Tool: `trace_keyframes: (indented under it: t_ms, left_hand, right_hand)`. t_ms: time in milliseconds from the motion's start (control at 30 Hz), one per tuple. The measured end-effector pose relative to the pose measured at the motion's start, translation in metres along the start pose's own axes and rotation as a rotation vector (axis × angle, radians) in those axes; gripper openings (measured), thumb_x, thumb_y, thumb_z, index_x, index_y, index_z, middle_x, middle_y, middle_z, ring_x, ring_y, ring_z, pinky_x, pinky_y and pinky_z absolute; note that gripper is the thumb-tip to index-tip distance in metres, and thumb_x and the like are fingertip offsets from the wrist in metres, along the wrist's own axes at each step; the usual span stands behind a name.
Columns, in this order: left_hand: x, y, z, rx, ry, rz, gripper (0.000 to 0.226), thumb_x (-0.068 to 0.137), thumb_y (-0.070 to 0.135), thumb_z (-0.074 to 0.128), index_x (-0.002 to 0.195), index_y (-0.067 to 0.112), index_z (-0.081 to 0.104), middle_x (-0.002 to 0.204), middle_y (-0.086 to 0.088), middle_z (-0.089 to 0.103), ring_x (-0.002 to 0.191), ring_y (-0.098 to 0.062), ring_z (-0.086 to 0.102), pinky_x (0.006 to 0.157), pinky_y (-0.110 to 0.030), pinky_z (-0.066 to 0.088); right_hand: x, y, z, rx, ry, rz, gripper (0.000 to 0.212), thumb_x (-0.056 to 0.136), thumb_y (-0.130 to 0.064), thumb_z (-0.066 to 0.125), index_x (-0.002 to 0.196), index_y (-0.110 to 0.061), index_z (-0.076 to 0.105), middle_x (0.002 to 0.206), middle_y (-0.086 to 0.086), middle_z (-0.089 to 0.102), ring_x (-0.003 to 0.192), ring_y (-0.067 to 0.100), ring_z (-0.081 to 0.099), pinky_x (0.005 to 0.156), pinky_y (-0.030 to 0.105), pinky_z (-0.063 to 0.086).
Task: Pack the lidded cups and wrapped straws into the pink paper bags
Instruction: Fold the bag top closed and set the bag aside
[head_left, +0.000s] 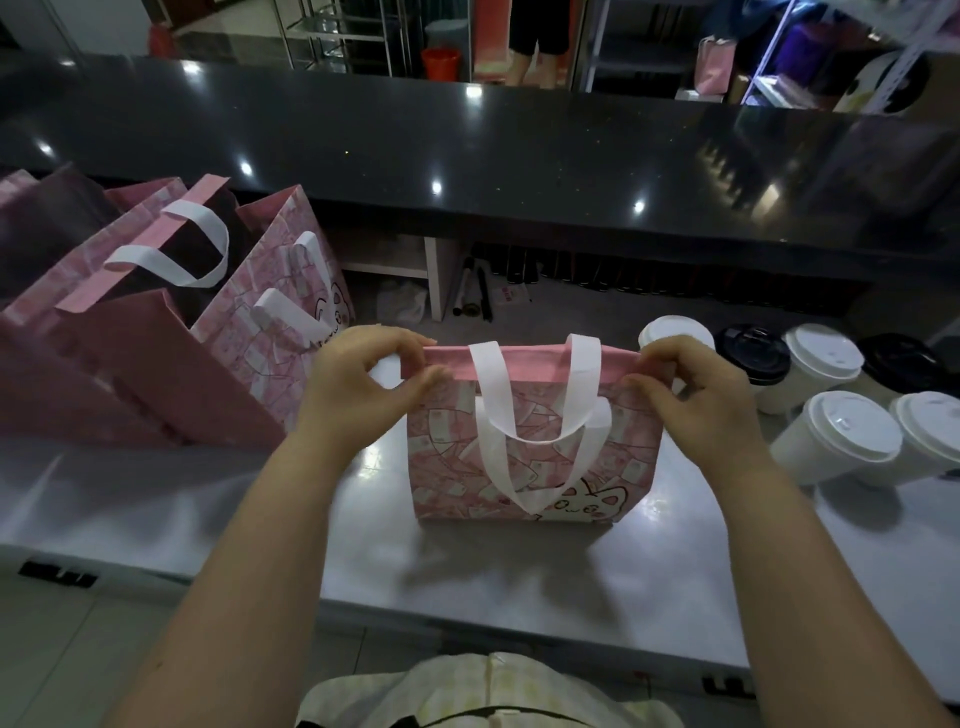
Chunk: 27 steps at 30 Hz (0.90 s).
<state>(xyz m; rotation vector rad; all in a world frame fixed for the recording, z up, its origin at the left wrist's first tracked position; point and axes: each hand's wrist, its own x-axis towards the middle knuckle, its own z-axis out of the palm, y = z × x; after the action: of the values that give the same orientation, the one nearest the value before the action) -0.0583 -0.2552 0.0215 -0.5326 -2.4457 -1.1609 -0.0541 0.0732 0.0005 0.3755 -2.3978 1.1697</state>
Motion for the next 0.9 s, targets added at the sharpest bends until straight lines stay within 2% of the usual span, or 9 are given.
trace_keyframes:
  t_ms: [67, 167, 267, 333, 533, 667, 767, 833, 900]
  left_hand:
    - [0.001, 0.003, 0.008, 0.060, 0.059, -0.022, 0.022, 0.076, 0.026, 0.081, 0.087, 0.019, 0.064, 0.084, 0.006, 0.068, 0.083, -0.016, 0.063, 0.081, -0.041, 0.052]
    - [0.003, 0.001, 0.013, 0.133, 0.050, -0.046, 0.035, 0.077, 0.017, 0.080, 0.108, 0.022, 0.066, 0.086, 0.012, 0.065, 0.082, -0.016, 0.062, 0.085, -0.035, 0.046]
    - [0.006, -0.002, 0.014, 0.300, 0.066, 0.075, 0.012, 0.080, 0.011, 0.076, 0.091, 0.014, 0.074, 0.080, 0.002, 0.070, 0.075, -0.020, 0.062, 0.089, -0.040, 0.041]
    - [0.007, -0.004, 0.014, 0.333, 0.083, 0.073, 0.005, 0.081, 0.008, 0.074, 0.085, 0.011, 0.074, 0.078, -0.001, 0.070, 0.073, -0.021, 0.062, 0.089, -0.041, 0.039]
    - [0.019, -0.005, 0.021, 0.386, 0.175, 0.081, 0.008, 0.081, 0.005, 0.068, 0.082, 0.012, 0.072, 0.079, -0.001, 0.071, 0.076, -0.023, 0.063, 0.088, -0.035, 0.032]
    - [0.030, -0.008, 0.026, 0.407, 0.124, 0.007, 0.015, 0.083, 0.000, 0.065, 0.086, 0.012, 0.073, 0.083, -0.001, 0.072, 0.081, -0.024, 0.065, 0.090, -0.039, 0.035]
    - [0.032, -0.015, 0.017, 0.270, -0.027, -0.039, 0.023, 0.087, 0.000, 0.062, 0.101, 0.014, 0.073, 0.094, 0.000, 0.072, 0.090, -0.019, 0.066, 0.092, -0.043, 0.049]
    - [0.032, -0.012, 0.007, 0.066, -0.078, -0.113, 0.028, 0.089, 0.008, 0.064, 0.111, 0.025, 0.069, 0.099, 0.012, 0.069, 0.094, -0.003, 0.064, 0.087, -0.028, 0.054]
    - [0.039, -0.001, 0.003, -0.036, -0.046, -0.111, 0.030, 0.089, 0.025, 0.065, 0.117, 0.036, 0.064, 0.099, 0.021, 0.065, 0.095, 0.004, 0.061, 0.081, -0.015, 0.051]
  right_hand:
    - [0.000, -0.005, 0.003, 0.026, 0.002, 0.144, 0.038, 0.081, -0.009, 0.074, 0.103, -0.037, 0.060, 0.092, -0.024, 0.060, 0.089, -0.003, 0.059, 0.074, 0.017, 0.049]
    - [0.004, -0.010, 0.005, -0.095, -0.001, 0.127, 0.024, 0.083, -0.006, 0.070, 0.094, -0.027, 0.067, 0.087, -0.020, 0.061, 0.086, 0.000, 0.057, 0.077, 0.021, 0.049]
    - [0.008, -0.013, 0.006, -0.176, 0.005, 0.100, 0.014, 0.083, 0.002, 0.064, 0.085, -0.012, 0.067, 0.081, -0.006, 0.062, 0.080, 0.014, 0.057, 0.073, 0.033, 0.051]
    - [0.009, -0.013, 0.005, -0.202, -0.012, 0.073, 0.015, 0.081, 0.006, 0.062, 0.082, -0.009, 0.065, 0.078, 0.000, 0.062, 0.076, 0.018, 0.056, 0.068, 0.036, 0.051]
    - [0.014, -0.013, 0.011, -0.281, 0.049, 0.017, 0.016, 0.083, 0.008, 0.057, 0.082, -0.005, 0.066, 0.078, 0.003, 0.063, 0.076, 0.017, 0.054, 0.065, 0.036, 0.050]
    - [0.020, -0.015, 0.017, -0.310, 0.014, 0.040, 0.020, 0.085, 0.006, 0.054, 0.086, -0.009, 0.068, 0.081, 0.002, 0.065, 0.078, 0.020, 0.058, 0.067, 0.034, 0.049]
    - [0.026, -0.012, 0.008, -0.268, -0.130, 0.146, 0.018, 0.092, -0.004, 0.055, 0.097, -0.014, 0.070, 0.087, -0.005, 0.064, 0.088, 0.018, 0.058, 0.075, 0.033, 0.048]
    - [0.032, -0.013, -0.004, -0.223, -0.174, 0.184, 0.018, 0.096, -0.017, 0.056, 0.106, -0.022, 0.070, 0.093, -0.018, 0.059, 0.094, 0.009, 0.055, 0.078, 0.024, 0.042]
    - [0.039, -0.025, -0.007, -0.144, -0.166, 0.167, 0.025, 0.096, -0.028, 0.057, 0.119, -0.030, 0.065, 0.101, -0.032, 0.053, 0.098, -0.005, 0.050, 0.083, 0.017, 0.036]
